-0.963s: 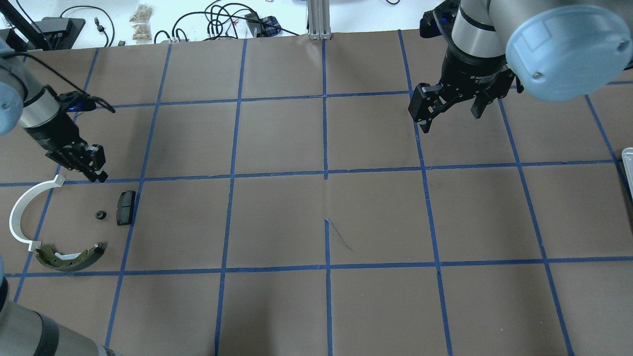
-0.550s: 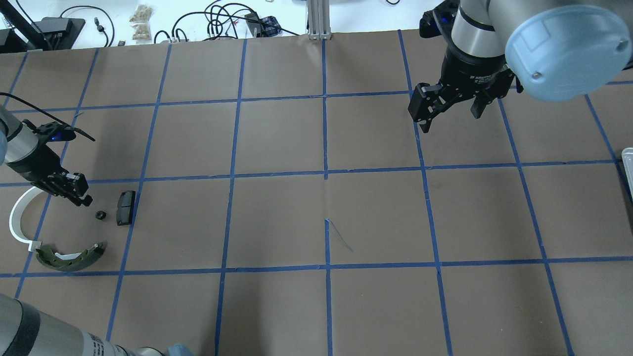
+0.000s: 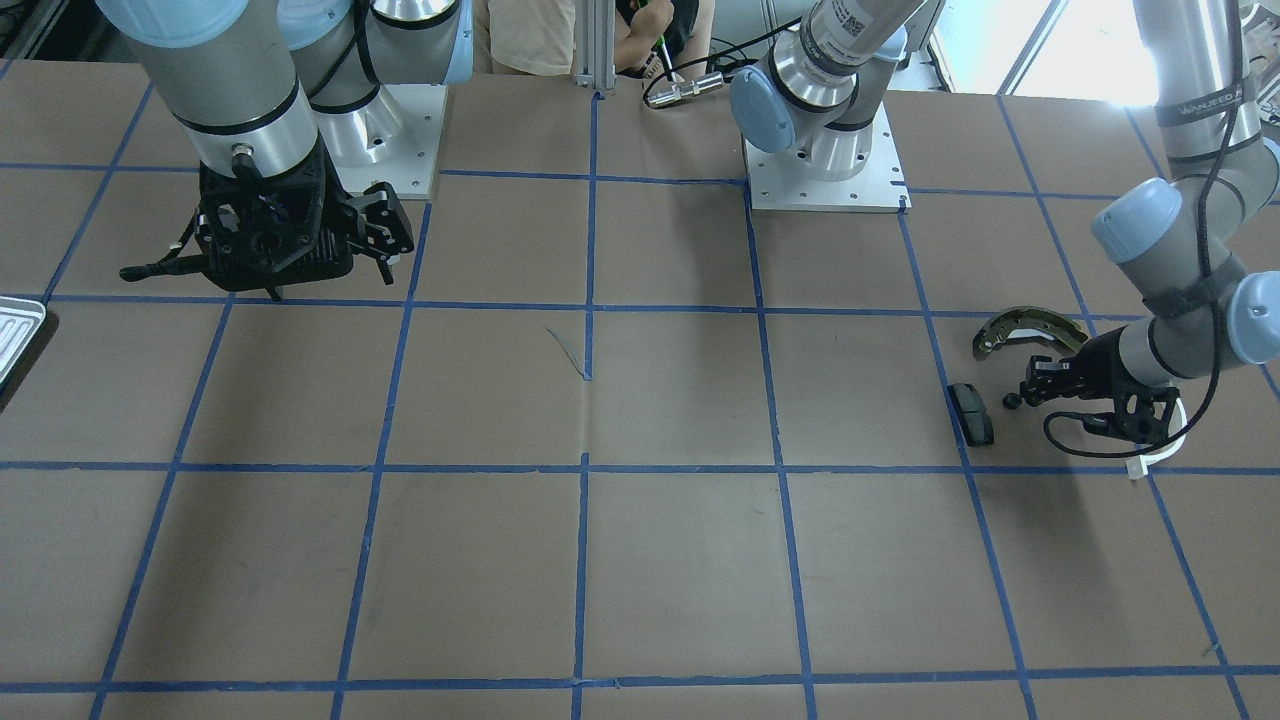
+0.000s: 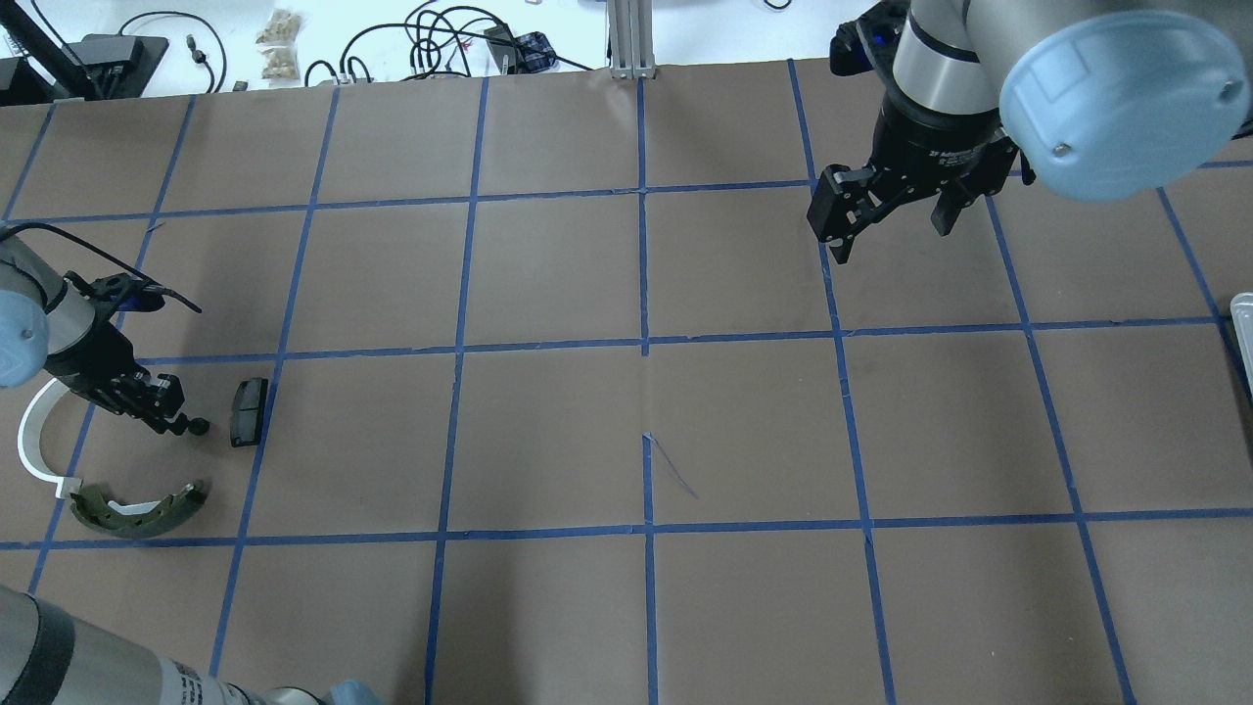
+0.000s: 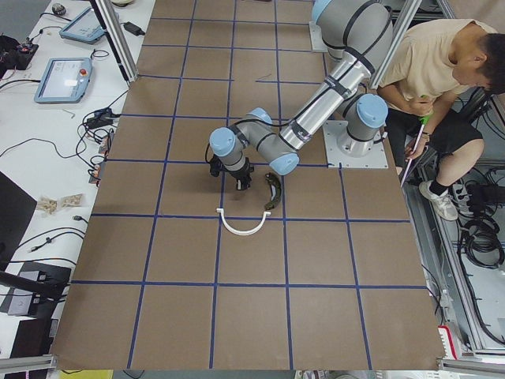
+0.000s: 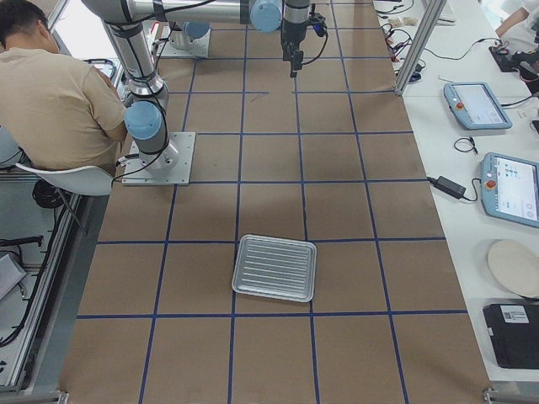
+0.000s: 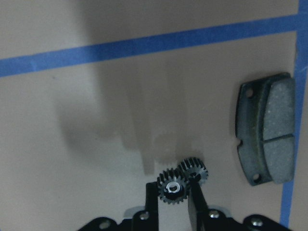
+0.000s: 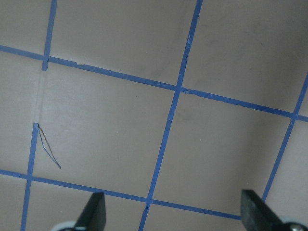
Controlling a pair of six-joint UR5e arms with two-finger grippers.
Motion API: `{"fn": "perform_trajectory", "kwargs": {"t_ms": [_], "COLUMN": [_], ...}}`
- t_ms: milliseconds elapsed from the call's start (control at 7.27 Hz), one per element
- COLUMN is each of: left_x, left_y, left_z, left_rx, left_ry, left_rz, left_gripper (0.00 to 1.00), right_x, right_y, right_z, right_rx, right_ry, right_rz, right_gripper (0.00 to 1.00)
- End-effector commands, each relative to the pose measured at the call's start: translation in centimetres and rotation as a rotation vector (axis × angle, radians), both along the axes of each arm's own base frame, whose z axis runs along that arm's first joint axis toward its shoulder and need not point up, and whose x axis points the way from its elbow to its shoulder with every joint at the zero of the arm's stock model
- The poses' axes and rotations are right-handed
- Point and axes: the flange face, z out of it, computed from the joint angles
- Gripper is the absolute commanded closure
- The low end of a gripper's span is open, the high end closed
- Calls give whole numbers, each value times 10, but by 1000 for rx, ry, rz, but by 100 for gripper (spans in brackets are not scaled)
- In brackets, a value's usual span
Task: Place bearing gear from tray to pile
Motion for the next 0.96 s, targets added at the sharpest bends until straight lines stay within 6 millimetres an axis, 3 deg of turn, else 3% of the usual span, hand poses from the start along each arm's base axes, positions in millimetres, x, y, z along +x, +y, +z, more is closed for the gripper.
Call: {"fn": "perform_trajectory", "kwargs": {"t_ms": [0, 138, 275, 412, 825], "left_x": [1, 1, 1, 1, 3], "left_y": [1, 1, 1, 1, -5], "left_z": [-1, -2, -1, 0, 22], "left_rx": [4, 6, 5, 5, -22], "left_ry": [-4, -5, -6, -8, -31], "left_rz": [-1, -1, -1, -2, -5], "left_gripper": [100, 79, 28, 5, 0], "right_x": [-1, -1, -1, -1, -1], "right_y": [-1, 1, 1, 1, 1], "right_z": [-2, -4, -5, -5, -5], "right_rx": [4, 8, 10, 10, 10], "right_ry": [0, 0, 1, 1, -1], "right_rz": [-2, -2, -2, -2, -4], "right_gripper": [0, 0, 0, 0, 0]}}
